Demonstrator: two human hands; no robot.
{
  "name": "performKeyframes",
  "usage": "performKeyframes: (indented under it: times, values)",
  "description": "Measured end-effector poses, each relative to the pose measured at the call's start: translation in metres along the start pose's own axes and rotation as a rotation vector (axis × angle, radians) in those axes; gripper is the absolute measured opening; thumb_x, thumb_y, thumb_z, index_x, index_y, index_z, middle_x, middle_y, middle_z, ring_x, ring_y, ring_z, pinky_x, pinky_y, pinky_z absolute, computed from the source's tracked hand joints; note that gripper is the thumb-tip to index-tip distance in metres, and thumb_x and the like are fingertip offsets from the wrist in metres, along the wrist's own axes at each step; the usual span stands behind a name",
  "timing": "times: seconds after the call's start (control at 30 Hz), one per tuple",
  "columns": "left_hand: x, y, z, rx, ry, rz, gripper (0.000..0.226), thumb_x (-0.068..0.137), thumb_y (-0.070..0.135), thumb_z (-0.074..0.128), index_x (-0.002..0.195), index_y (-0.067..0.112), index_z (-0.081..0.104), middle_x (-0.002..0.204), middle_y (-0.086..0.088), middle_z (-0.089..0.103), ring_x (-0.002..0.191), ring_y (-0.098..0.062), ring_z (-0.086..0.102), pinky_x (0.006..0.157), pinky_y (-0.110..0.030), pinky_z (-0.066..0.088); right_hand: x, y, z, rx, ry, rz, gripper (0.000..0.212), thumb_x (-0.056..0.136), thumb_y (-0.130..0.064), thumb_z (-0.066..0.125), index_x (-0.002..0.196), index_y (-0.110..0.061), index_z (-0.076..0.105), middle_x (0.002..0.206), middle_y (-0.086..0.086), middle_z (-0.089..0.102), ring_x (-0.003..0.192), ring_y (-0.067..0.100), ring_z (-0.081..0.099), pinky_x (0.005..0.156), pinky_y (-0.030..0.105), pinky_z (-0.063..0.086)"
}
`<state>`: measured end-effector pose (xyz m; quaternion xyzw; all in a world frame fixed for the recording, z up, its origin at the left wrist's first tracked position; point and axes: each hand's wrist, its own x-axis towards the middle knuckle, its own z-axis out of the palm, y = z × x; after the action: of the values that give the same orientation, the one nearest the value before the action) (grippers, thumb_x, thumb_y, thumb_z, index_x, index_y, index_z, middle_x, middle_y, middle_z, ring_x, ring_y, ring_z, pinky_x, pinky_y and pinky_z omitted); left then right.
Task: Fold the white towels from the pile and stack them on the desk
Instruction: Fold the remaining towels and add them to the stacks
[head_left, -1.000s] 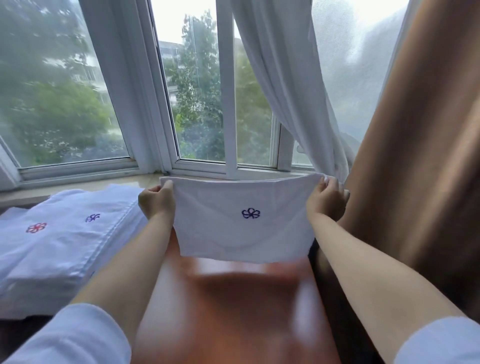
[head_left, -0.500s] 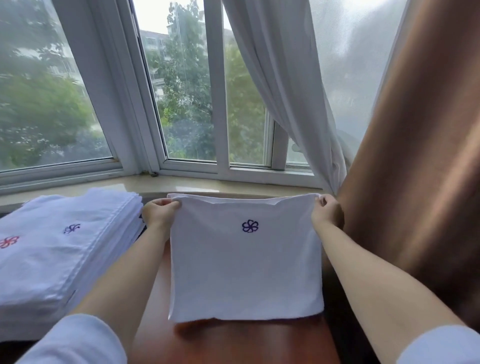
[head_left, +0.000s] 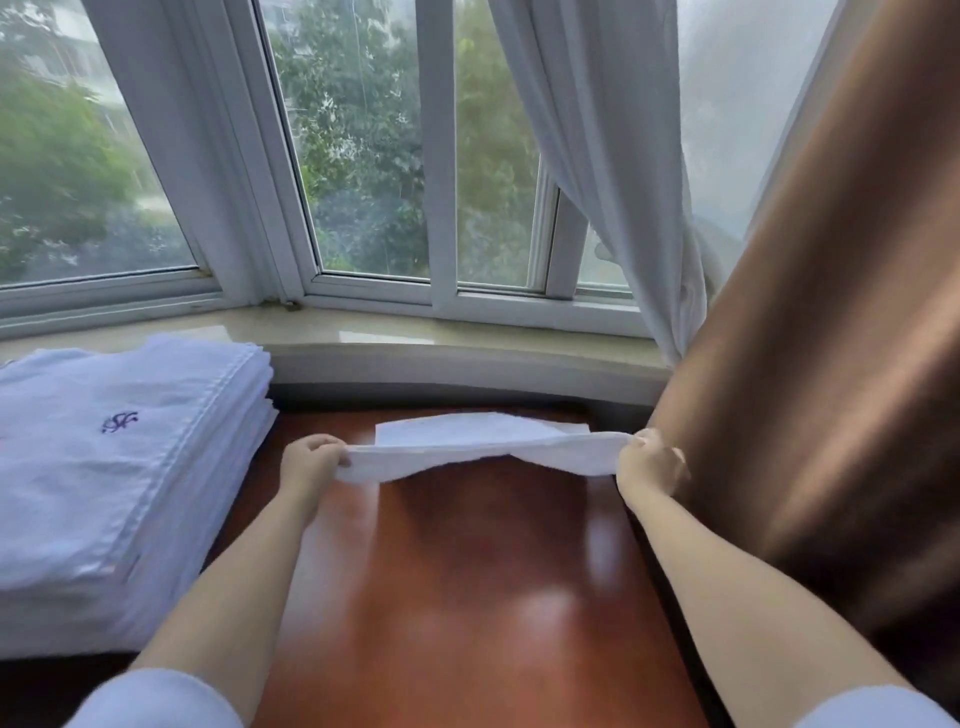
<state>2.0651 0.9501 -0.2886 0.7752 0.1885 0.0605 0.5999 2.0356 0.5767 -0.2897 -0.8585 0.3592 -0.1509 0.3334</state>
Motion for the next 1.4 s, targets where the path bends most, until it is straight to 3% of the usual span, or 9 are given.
performKeyframes:
  times: [0.1,0.17,0.3,0.43,0.67,1.0,1.23,1.33,1.4]
  values:
    - [-0.020,-0.046,-0.010,0.169,-0.176,-0.175,0.021,0.059,-0.003,0.058,0.047,0.014,0.064,0.056,-0.003,0.052,0.063,-0.020,0.040,0.055,-0.026,0.031,-0.015,0.035,0.010,-0.293,-0.233,0.160,0.036,0.093,-0.022,0.042,0.120,-0.010,0.063,0.126,0.020,0.056,0.116,0.039,0.051,0.097,0.039,0.042]
    - [-0.028,-0.067,-0.017,0.278,-0.299,-0.315,0.013,0.061,-0.001,0.060,0.062,0.008,0.069,0.069,-0.007,0.053,0.073,-0.023,0.044,0.066,-0.030,0.039,-0.026,0.053,0.019,-0.365,-0.380,0.222,0.040,0.095,-0.024,0.042,0.127,-0.004,0.056,0.128,0.018,0.056,0.117,0.037,0.051,0.099,0.040,0.043]
    - [-0.019,-0.083,-0.019,0.277,-0.394,-0.380,0.012,0.076,-0.003,0.067,0.088,-0.002,0.068,0.086,-0.013,0.059,0.086,-0.027,0.052,0.087,-0.041,0.047,-0.029,0.066,0.029,-0.285,-0.404,0.225,0.034,0.097,-0.019,0.042,0.122,-0.003,0.058,0.124,0.019,0.058,0.110,0.037,0.055,0.091,0.038,0.045]
    - [0.005,-0.069,-0.001,0.157,-0.324,-0.226,0.024,0.085,0.004,0.070,0.108,0.003,0.068,0.103,-0.014,0.067,0.098,-0.028,0.061,0.089,-0.041,0.048,-0.012,0.058,0.033,-0.041,-0.359,0.069,0.033,0.099,-0.016,0.036,0.124,-0.012,0.058,0.126,0.012,0.057,0.109,0.031,0.053,0.086,0.031,0.041]
    - [0.057,-0.054,0.047,0.151,-0.043,-0.034,0.017,0.093,0.011,0.059,0.108,0.007,0.065,0.098,-0.002,0.061,0.092,-0.017,0.055,0.079,-0.029,0.041,0.042,0.029,0.070,0.132,-0.241,-0.013,0.034,0.101,-0.016,0.036,0.131,-0.015,0.050,0.129,0.008,0.055,0.116,0.028,0.050,0.090,0.032,0.040]
    - [0.109,-0.097,0.090,0.250,0.107,-0.153,0.028,0.094,0.016,0.058,0.116,0.000,0.063,0.108,-0.014,0.066,0.100,-0.028,0.059,0.081,-0.029,0.041,0.080,0.040,0.146,0.083,-0.212,0.035,0.035,0.102,-0.019,0.037,0.135,-0.017,0.048,0.133,0.005,0.055,0.120,0.025,0.051,0.088,0.027,0.037]
    - [0.117,-0.114,0.097,0.501,0.181,-0.249,0.046,0.090,0.036,0.062,0.124,0.005,0.056,0.131,-0.021,0.048,0.125,-0.037,0.041,0.108,-0.044,0.033,0.088,0.038,0.169,-0.098,-0.160,0.022,0.042,0.100,-0.026,0.045,0.141,-0.018,0.040,0.141,0.008,0.044,0.127,0.027,0.041,0.104,0.044,0.039]
    - [0.107,-0.106,0.091,0.385,0.046,-0.443,0.077,0.078,0.037,0.077,0.138,0.008,0.038,0.137,-0.014,0.047,0.125,-0.033,0.047,0.105,-0.041,0.037,0.081,0.041,0.164,-0.244,-0.255,0.156,0.062,0.093,-0.044,0.054,0.144,-0.015,0.034,0.144,0.011,0.039,0.132,0.030,0.036,0.106,0.045,0.030]
    - [0.097,-0.103,0.082,0.390,-0.095,-0.544,0.067,0.075,0.035,0.080,0.127,0.008,0.048,0.120,-0.010,0.058,0.109,-0.031,0.056,0.093,-0.041,0.044,0.071,0.045,0.158,-0.264,-0.318,0.218,0.068,0.087,-0.052,0.058,0.140,-0.014,0.038,0.138,0.011,0.045,0.127,0.032,0.043,0.105,0.046,0.033]
